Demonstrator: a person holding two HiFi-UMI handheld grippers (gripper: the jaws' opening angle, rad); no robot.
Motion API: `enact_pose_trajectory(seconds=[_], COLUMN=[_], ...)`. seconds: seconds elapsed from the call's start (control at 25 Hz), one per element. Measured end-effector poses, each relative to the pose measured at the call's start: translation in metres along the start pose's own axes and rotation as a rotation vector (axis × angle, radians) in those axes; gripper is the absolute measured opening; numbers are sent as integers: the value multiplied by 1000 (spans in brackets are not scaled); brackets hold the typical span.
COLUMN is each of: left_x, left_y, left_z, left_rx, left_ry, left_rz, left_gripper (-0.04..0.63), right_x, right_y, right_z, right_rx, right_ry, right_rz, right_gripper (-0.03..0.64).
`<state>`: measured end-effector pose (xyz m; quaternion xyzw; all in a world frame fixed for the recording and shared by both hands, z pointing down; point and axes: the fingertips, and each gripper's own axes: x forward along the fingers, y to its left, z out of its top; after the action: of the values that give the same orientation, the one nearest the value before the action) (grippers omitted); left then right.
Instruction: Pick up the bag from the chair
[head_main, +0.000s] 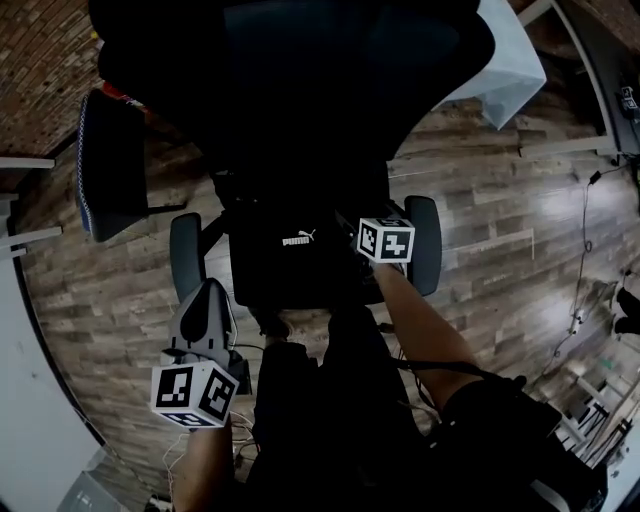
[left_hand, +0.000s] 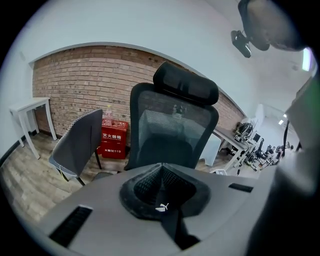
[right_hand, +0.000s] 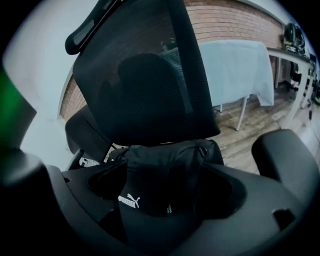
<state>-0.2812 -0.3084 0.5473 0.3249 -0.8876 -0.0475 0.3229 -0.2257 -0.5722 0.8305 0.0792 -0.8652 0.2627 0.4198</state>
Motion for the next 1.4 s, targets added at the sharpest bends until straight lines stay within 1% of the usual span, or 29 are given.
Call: enact_pose_trajectory(seconds=[0.24, 0.32, 0.48, 0.64, 0.72, 0.8, 0.92, 1.08, 1.16, 1.2, 1.32, 1.4], left_x=[22, 25, 34, 38, 36, 33, 31, 28, 26, 25, 24, 23], left_y=[3, 4, 1, 1, 3, 4, 4, 0, 2, 4, 8, 10], left_z=[-19, -26, -40, -50, -56, -59, -59, -61, -68, -71, -79, -84], left_rx=[-3, -13, -16, -25, -35, -37, -32, -46, -42, -46, -61, -59], left_ry=[52, 71, 97, 113, 124, 130, 125, 112, 127, 131, 136, 151], left_rz=[14, 9, -14, -20, -7, -6, -17, -22, -14, -11, -7, -2], left_gripper=[11, 11, 11, 11, 11, 11, 11, 11, 11, 11, 11, 11], right_x=[39, 49, 66, 78, 82, 85, 94, 105, 111, 115, 123, 127], right_y=[-35, -46, -58, -61, -61, -53, -34, -23, -20, -20, -22, -24], right_z=[-14, -22, -42, -53, -54, -54, -59, -51, -46, -44, -41, -42], right_rx=[53, 89, 135, 212, 222, 236, 284, 338, 345, 358, 425, 433], right_ry=[54, 77, 125, 130, 120, 117, 142, 113, 95, 87, 78, 94], right_rz=[-48, -59, -40, 30, 71, 136, 232, 297, 309, 314, 325, 315], right_gripper=[465, 471, 474, 473, 472, 472, 472, 469, 469, 463, 366, 309])
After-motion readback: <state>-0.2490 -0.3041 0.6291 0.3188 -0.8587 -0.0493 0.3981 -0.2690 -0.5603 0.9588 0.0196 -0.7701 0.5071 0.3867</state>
